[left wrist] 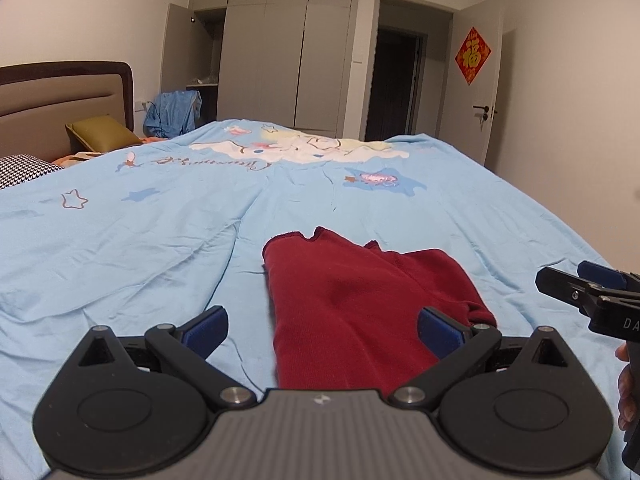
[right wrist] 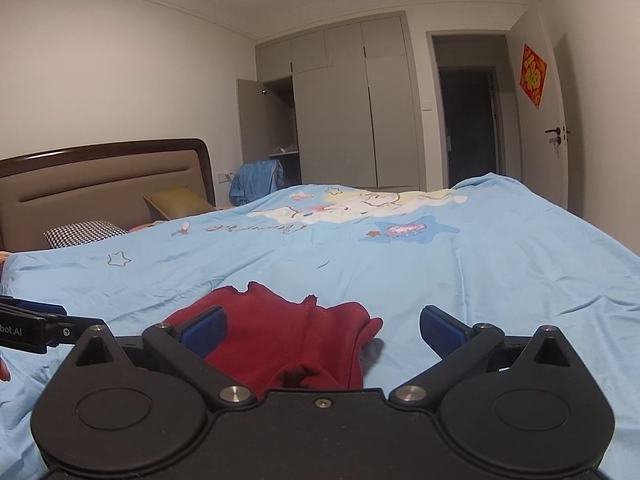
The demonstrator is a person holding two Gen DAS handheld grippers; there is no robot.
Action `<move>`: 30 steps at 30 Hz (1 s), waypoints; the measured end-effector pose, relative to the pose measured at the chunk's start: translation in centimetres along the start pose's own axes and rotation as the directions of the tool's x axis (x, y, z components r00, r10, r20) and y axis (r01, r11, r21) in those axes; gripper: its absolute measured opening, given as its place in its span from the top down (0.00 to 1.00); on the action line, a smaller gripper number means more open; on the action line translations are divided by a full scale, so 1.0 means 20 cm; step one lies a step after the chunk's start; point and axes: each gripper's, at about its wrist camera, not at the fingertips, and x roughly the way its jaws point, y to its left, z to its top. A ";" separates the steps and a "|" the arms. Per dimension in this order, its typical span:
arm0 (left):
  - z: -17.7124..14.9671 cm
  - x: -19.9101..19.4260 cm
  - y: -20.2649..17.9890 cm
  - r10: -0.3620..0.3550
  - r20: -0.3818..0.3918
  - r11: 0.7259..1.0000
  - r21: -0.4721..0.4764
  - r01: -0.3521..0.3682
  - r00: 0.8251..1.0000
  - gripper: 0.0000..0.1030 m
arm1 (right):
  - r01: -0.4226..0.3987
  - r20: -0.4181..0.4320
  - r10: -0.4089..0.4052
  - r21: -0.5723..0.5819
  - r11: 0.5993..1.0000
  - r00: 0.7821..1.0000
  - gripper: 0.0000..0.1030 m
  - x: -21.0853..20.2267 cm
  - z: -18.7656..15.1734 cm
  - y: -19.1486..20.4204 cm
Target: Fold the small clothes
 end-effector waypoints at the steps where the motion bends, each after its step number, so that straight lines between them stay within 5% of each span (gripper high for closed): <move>1: -0.02 -0.03 0.00 -0.002 0.006 1.000 0.000 0.002 1.000 0.00 | 0.001 0.003 -0.001 0.004 1.000 1.000 0.01 -0.04 -0.01 0.00; 15: -0.23 -0.30 0.00 -0.002 0.058 0.999 0.037 0.000 0.998 0.00 | 0.067 0.051 -0.066 -0.011 0.998 0.996 0.01 -0.47 -0.16 0.10; 30: -0.44 -0.40 0.07 -0.005 0.062 0.999 0.033 0.003 0.998 0.00 | 0.105 0.045 -0.103 -0.035 0.994 0.994 0.01 -0.60 -0.33 0.21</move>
